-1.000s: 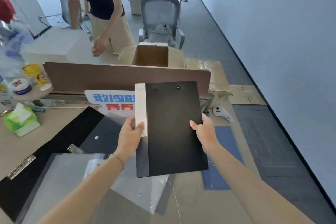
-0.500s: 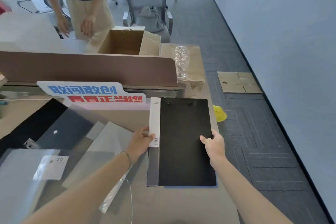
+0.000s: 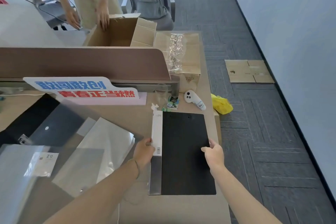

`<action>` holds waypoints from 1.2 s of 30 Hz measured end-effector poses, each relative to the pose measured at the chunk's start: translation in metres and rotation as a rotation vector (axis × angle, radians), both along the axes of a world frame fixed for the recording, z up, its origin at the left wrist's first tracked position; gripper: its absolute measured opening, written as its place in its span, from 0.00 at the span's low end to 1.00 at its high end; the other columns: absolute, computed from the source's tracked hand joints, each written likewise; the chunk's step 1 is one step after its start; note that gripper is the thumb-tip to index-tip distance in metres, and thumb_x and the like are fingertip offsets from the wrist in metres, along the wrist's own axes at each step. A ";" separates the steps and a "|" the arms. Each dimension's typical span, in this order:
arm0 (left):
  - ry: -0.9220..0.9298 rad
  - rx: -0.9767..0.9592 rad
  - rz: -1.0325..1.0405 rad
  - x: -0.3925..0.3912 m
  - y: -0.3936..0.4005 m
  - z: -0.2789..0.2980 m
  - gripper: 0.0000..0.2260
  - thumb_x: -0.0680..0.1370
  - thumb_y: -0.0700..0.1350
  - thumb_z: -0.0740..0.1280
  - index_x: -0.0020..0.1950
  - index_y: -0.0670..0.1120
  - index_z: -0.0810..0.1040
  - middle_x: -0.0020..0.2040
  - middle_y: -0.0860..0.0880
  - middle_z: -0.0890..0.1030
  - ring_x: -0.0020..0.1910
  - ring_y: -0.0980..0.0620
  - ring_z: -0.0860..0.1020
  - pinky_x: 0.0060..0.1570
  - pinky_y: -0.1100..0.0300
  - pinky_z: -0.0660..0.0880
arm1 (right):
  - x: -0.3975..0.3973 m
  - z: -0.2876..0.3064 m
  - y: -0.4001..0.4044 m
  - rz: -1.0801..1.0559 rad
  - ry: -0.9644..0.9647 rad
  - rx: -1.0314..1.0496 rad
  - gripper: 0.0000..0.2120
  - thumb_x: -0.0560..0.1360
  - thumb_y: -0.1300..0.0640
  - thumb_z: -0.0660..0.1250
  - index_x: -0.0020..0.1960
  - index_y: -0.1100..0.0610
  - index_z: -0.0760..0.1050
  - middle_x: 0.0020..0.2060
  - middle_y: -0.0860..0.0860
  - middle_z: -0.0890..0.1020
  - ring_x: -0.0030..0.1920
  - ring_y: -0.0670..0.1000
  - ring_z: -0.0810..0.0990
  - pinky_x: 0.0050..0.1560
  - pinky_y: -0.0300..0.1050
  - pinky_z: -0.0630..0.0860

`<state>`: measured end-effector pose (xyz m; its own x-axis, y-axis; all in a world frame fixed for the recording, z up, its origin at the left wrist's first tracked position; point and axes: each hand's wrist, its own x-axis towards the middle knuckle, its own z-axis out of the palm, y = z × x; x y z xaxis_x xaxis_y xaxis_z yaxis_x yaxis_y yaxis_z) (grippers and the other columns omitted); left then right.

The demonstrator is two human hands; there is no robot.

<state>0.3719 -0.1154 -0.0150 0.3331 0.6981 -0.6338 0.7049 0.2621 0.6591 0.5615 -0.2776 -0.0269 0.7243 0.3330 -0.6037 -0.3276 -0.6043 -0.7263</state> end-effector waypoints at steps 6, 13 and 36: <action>-0.060 -0.152 0.146 0.018 -0.003 -0.012 0.09 0.82 0.38 0.62 0.57 0.48 0.78 0.50 0.48 0.82 0.49 0.50 0.80 0.43 0.57 0.76 | 0.005 -0.012 0.002 -0.016 0.046 -0.039 0.26 0.80 0.63 0.63 0.77 0.54 0.65 0.73 0.50 0.73 0.72 0.58 0.71 0.69 0.56 0.70; -0.088 -0.189 0.154 0.021 -0.011 -0.020 0.11 0.84 0.42 0.60 0.66 0.46 0.73 0.63 0.44 0.78 0.61 0.44 0.76 0.67 0.46 0.72 | 0.011 -0.019 0.000 0.007 0.087 -0.065 0.25 0.80 0.65 0.63 0.77 0.57 0.67 0.73 0.53 0.73 0.73 0.57 0.70 0.72 0.53 0.67; -0.106 -0.031 0.100 0.014 0.012 0.001 0.08 0.84 0.45 0.59 0.58 0.51 0.77 0.56 0.52 0.81 0.54 0.51 0.79 0.48 0.66 0.77 | 0.016 -0.001 0.023 0.069 -0.104 -0.033 0.21 0.81 0.57 0.63 0.74 0.51 0.68 0.73 0.53 0.72 0.72 0.57 0.71 0.70 0.55 0.69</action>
